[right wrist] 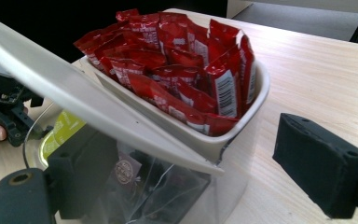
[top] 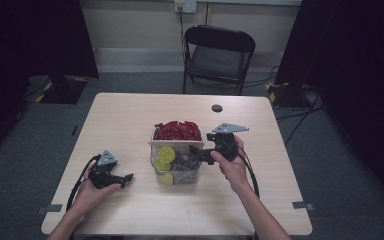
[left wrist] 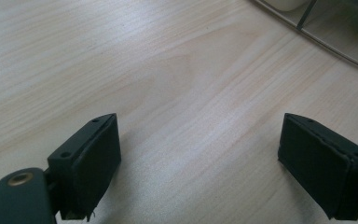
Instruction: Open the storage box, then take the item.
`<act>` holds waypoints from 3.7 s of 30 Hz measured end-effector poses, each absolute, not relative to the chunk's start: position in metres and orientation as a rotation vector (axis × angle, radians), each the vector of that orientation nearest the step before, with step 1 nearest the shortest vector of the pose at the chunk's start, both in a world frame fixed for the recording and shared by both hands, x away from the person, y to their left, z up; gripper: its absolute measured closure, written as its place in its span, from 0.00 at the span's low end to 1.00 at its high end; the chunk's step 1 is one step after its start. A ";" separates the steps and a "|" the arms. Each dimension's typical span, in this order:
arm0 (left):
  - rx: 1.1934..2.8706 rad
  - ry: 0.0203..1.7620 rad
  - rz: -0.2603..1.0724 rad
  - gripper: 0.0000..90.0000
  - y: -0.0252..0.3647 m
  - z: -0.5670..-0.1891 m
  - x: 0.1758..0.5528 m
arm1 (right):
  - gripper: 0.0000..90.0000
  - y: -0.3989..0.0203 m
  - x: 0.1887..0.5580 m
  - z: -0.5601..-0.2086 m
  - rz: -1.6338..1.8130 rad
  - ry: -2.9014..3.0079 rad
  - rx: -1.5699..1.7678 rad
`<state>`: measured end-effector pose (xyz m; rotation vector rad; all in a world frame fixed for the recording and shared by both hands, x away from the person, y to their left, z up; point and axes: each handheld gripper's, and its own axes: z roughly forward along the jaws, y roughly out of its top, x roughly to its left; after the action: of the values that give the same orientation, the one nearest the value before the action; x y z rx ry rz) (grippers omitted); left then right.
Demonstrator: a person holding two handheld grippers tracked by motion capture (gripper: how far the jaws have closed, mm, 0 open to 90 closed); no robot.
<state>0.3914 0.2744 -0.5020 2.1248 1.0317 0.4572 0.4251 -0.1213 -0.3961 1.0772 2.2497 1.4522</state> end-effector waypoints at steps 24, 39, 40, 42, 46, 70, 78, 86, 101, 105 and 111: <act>2.129 1.033 0.453 0.17 0.273 -0.501 0.386 | 0.15 -0.133 0.440 -0.398 1.470 2.186 1.152; 1.991 0.982 0.437 0.24 0.264 -0.474 0.376 | 0.15 -0.135 0.441 -0.399 1.466 2.184 1.163; 1.988 0.960 0.430 0.24 0.263 -0.473 0.376 | 0.15 -0.135 0.441 -0.399 1.464 2.182 1.162; 1.989 0.930 0.445 0.24 0.261 -0.470 0.374 | 0.15 -0.135 0.441 -0.399 1.463 2.181 1.160; 1.963 0.912 0.435 0.24 0.259 -0.460 0.371 | 0.15 -0.135 0.441 -0.399 1.463 2.183 1.163; 1.873 0.751 0.315 0.35 0.229 -0.419 0.367 | 0.15 -0.137 0.440 -0.401 1.457 2.181 1.181; 1.859 0.674 0.292 0.37 0.209 -0.399 0.374 | 0.16 -0.138 0.438 -0.397 1.454 2.157 1.182; 1.876 0.679 0.240 0.39 0.188 -0.401 0.386 | 0.15 -0.137 0.439 -0.398 1.459 2.165 1.187; 1.960 0.677 0.252 0.36 0.169 -0.414 0.397 | 0.15 -0.135 0.440 -0.401 1.478 2.175 1.195; 1.951 0.668 0.252 0.38 0.167 -0.418 0.397 | 0.15 -0.136 0.441 -0.403 1.490 2.181 1.200; 1.959 0.665 0.245 0.38 0.164 -0.420 0.399 | 0.15 -0.138 0.441 -0.402 1.502 2.175 1.204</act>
<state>0.3990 0.1636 -0.4201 1.9595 0.6655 0.2448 0.4410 -0.1376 -0.4017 1.2044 2.1751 1.5021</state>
